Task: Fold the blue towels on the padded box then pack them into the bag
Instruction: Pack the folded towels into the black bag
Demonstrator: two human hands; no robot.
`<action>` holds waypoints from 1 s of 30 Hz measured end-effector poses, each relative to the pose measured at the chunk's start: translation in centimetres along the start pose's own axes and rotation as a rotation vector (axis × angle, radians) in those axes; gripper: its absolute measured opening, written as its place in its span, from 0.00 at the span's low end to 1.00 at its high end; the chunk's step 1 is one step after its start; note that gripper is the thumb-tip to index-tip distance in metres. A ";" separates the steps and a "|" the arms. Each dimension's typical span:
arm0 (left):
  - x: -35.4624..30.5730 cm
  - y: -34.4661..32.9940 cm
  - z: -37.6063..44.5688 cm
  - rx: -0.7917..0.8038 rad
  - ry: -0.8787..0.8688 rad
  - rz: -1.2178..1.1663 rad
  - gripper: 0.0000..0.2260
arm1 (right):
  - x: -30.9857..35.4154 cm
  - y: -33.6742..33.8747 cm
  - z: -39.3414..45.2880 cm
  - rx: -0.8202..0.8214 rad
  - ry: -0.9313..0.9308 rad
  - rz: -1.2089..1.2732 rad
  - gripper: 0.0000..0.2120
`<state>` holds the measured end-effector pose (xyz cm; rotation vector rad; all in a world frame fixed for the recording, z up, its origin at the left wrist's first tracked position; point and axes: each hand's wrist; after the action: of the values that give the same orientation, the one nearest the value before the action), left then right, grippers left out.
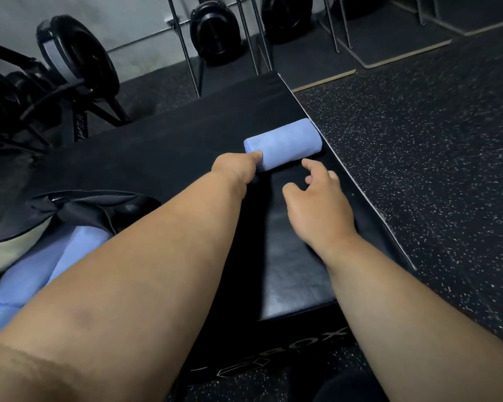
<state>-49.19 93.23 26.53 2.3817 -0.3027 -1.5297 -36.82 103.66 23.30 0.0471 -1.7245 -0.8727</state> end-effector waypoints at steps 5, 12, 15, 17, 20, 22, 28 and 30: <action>0.5 1.2 -0.6 0.013 0.012 -0.044 0.04 | 0.2 0.1 -0.1 0.021 -0.001 0.016 0.29; 3.3 5.8 -4.6 0.008 0.041 -0.340 0.14 | 1.1 -0.1 -1.1 0.041 0.035 0.067 0.27; 3.5 8.0 -7.1 -0.061 -0.040 -0.383 0.10 | 1.7 -0.3 -1.7 0.055 0.040 0.077 0.28; 3.2 9.6 -9.2 -0.132 -0.199 -0.261 0.05 | 2.1 -0.3 -2.2 0.065 0.069 0.108 0.28; 3.0 12.2 -12.5 -0.176 -0.455 -0.178 0.09 | 3.3 -0.5 -3.7 0.192 0.193 0.182 0.31; 3.0 14.3 -14.8 -0.129 -0.551 -0.176 0.09 | 4.4 -0.9 -5.3 0.343 0.309 0.257 0.33; 4.8 21.7 -19.3 -0.046 -0.550 -0.299 0.12 | 8.6 -1.9 -11.1 0.696 0.498 0.423 0.13; 5.8 24.3 -20.3 -0.033 -0.534 -0.349 0.11 | 10.1 -2.5 -13.2 0.737 0.524 0.419 0.11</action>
<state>-28.72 71.21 38.18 2.0348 0.0378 -2.3027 -30.19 90.42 31.20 0.3591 -1.3922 0.1141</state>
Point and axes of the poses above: each hand's wrist, its own z-axis towards the middle knuckle, its own y-axis out of the back of the hand, x = y × z, and after that the axes turned 7 degrees about -z, right-handed
